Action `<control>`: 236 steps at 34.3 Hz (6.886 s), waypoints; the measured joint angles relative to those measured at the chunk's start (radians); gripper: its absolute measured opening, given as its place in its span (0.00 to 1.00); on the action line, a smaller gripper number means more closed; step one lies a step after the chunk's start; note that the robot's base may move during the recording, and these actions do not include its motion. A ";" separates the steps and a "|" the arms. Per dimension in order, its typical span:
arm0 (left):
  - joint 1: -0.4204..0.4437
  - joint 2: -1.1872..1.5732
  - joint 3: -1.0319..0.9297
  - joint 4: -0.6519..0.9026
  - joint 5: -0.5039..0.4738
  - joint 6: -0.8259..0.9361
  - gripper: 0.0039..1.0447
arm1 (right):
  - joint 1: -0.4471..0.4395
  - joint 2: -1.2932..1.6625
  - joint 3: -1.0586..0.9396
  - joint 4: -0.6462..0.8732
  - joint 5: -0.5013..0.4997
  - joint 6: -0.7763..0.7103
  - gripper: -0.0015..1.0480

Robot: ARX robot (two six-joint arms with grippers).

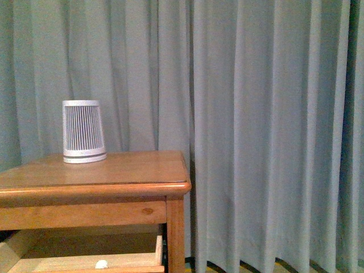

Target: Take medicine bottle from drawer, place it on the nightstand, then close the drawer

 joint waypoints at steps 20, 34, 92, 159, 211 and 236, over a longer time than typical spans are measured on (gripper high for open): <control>0.000 -0.077 -0.086 0.014 0.000 0.000 0.02 | 0.000 0.000 0.000 0.000 0.000 0.000 0.93; 0.000 -0.078 -0.086 0.014 0.002 0.000 0.56 | 0.000 0.000 0.000 0.000 0.003 0.000 0.93; 0.000 -0.083 -0.086 0.014 0.000 0.000 0.94 | 0.203 1.782 0.977 0.110 0.193 0.134 0.93; 0.000 -0.083 -0.086 0.014 0.000 0.000 0.94 | 0.314 2.223 1.410 -0.161 0.288 0.306 0.93; 0.000 -0.083 -0.086 0.014 0.000 0.000 0.94 | 0.424 1.785 1.104 -0.064 0.247 0.245 0.28; 0.000 -0.083 -0.086 0.014 0.000 0.000 0.94 | 0.182 2.022 1.836 -0.302 0.287 0.139 0.28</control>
